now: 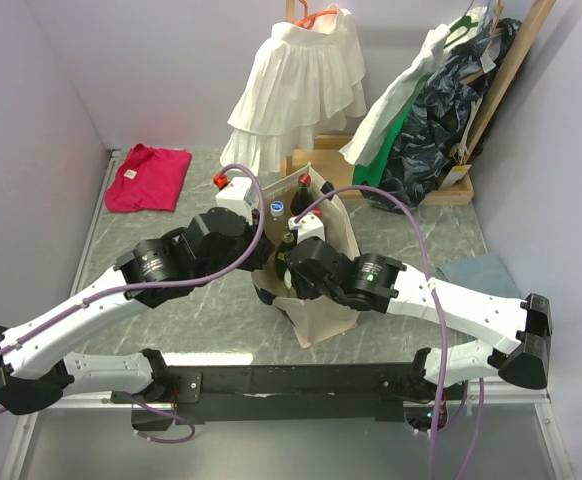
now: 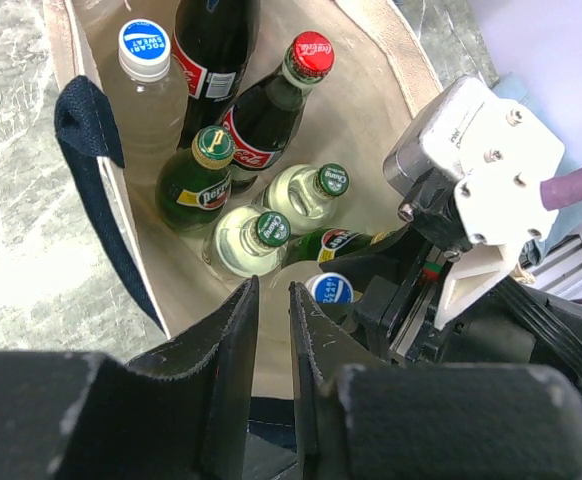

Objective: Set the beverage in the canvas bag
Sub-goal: Place the drink in the canvas bag.

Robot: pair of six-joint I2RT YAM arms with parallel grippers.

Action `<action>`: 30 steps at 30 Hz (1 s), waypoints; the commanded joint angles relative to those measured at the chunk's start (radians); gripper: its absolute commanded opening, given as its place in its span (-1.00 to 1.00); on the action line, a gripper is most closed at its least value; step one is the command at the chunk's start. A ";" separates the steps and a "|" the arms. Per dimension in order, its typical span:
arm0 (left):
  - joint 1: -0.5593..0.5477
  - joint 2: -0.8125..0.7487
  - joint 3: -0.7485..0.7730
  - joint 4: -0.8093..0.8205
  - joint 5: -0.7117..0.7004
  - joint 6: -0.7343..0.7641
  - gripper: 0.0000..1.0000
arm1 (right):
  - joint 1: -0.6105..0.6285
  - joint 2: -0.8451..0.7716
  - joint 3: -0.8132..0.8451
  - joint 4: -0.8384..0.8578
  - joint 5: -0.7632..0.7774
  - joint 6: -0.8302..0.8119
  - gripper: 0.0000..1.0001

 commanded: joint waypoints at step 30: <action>-0.003 -0.001 0.012 0.037 -0.029 0.023 -0.49 | 0.013 0.006 0.032 -0.091 0.017 0.107 0.40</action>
